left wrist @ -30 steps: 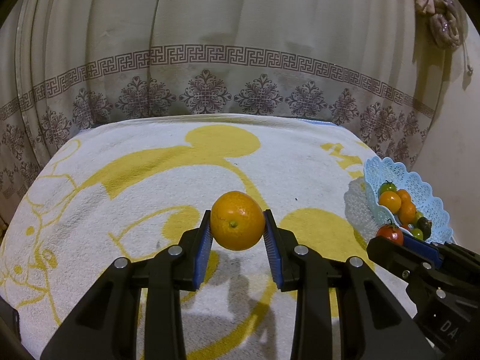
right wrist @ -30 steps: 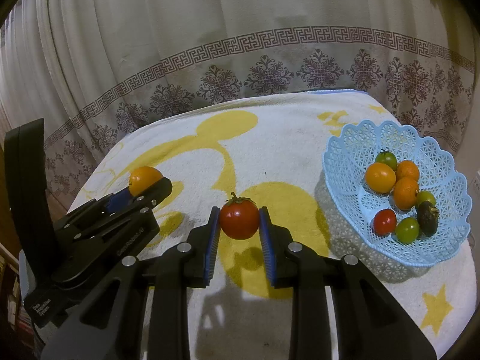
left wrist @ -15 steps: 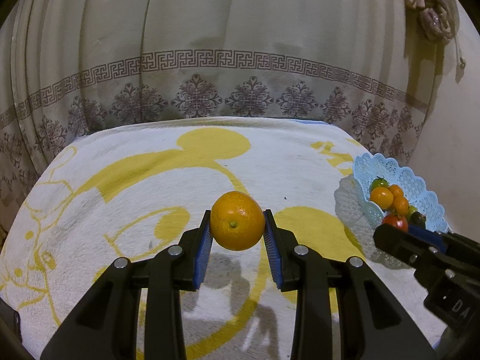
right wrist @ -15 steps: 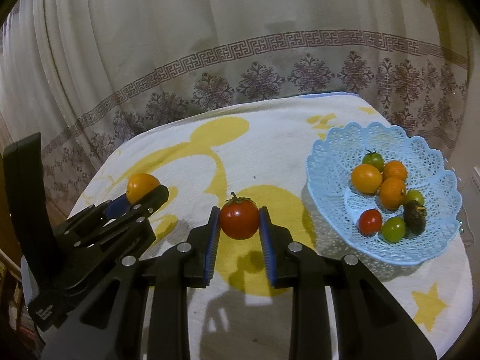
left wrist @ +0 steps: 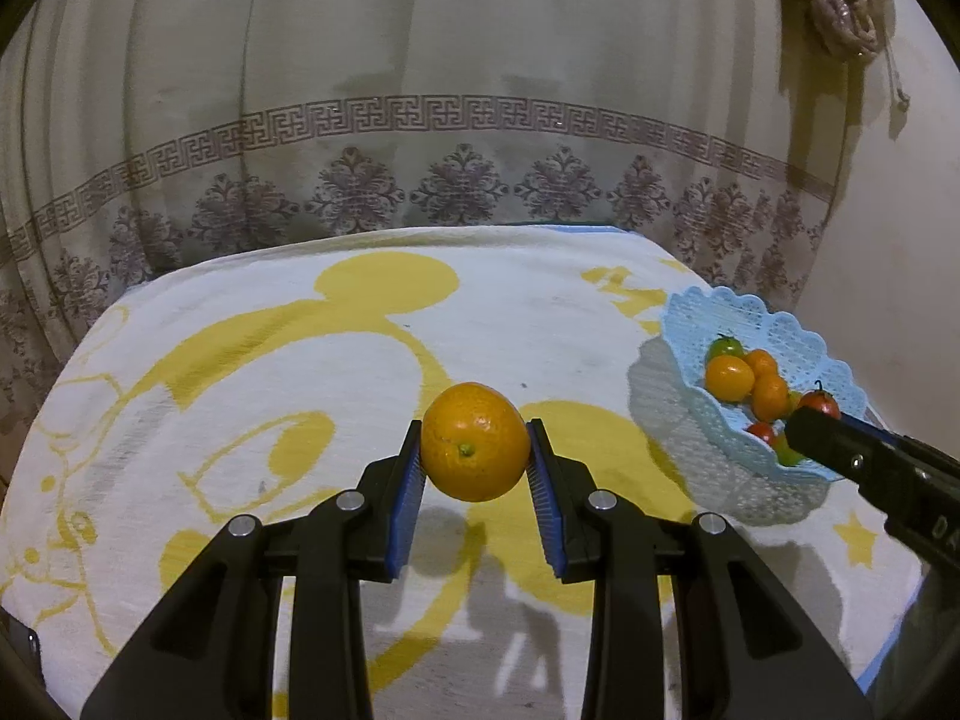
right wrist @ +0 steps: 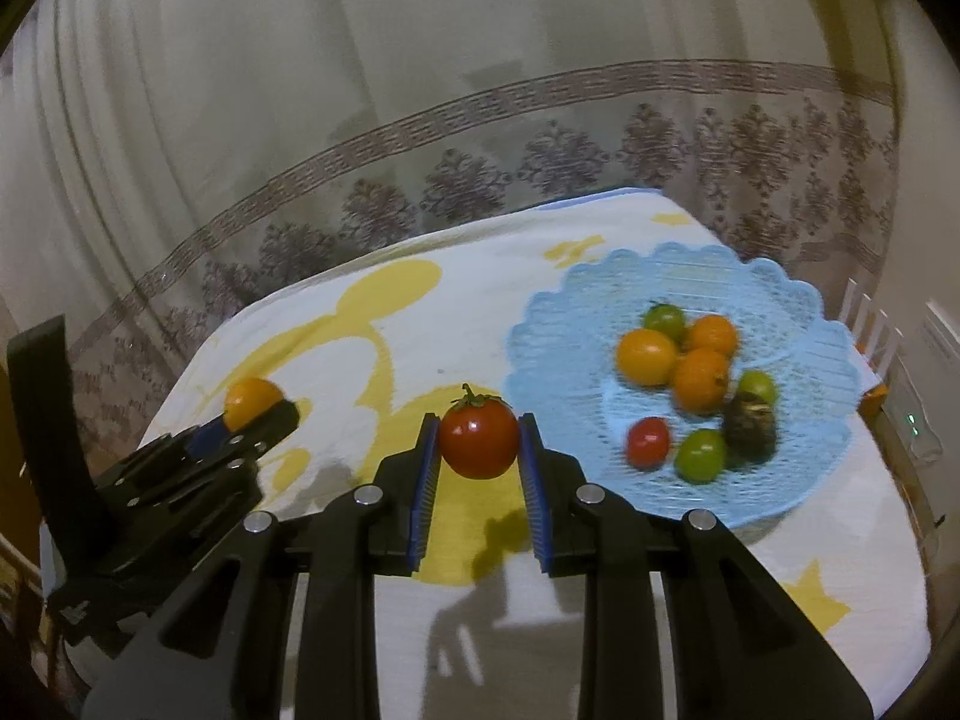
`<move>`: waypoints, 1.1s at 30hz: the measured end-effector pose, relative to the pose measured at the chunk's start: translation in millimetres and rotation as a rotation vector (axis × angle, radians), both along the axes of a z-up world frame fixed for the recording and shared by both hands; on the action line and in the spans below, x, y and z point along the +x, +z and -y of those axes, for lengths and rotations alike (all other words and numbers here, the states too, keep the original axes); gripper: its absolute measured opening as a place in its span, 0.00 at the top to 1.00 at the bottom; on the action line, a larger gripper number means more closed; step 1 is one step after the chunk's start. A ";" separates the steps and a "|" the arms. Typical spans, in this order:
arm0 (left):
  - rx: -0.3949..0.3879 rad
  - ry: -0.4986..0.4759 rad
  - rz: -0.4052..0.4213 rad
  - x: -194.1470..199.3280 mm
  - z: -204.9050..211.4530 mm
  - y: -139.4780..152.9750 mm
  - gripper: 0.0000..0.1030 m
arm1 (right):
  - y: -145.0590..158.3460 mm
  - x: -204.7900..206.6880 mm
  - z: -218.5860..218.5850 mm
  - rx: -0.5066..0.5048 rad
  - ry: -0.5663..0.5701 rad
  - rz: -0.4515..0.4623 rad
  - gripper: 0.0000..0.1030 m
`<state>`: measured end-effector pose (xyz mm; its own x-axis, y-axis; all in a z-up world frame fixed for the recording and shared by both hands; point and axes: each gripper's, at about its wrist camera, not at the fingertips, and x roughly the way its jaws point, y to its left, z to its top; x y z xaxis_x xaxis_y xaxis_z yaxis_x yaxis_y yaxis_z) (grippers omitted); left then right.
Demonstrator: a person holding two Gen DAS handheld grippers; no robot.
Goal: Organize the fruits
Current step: 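Carry both tomatoes over the blue basket and open both tools to drop them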
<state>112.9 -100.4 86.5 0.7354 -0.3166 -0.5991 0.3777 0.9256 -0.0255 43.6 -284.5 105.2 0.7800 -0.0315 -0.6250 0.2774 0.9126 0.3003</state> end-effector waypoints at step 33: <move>-0.023 -0.249 -0.062 0.4 110.1 12.5 0.67 | -12.2 -56.9 103.8 0.050 -0.220 0.070 0.40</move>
<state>113.2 -210.5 99.0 0.5950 -0.4977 -0.6311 0.5913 0.8029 -0.0757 -13.3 -388.3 93.1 0.7993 -0.1764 -0.5744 0.4452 0.8159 0.3689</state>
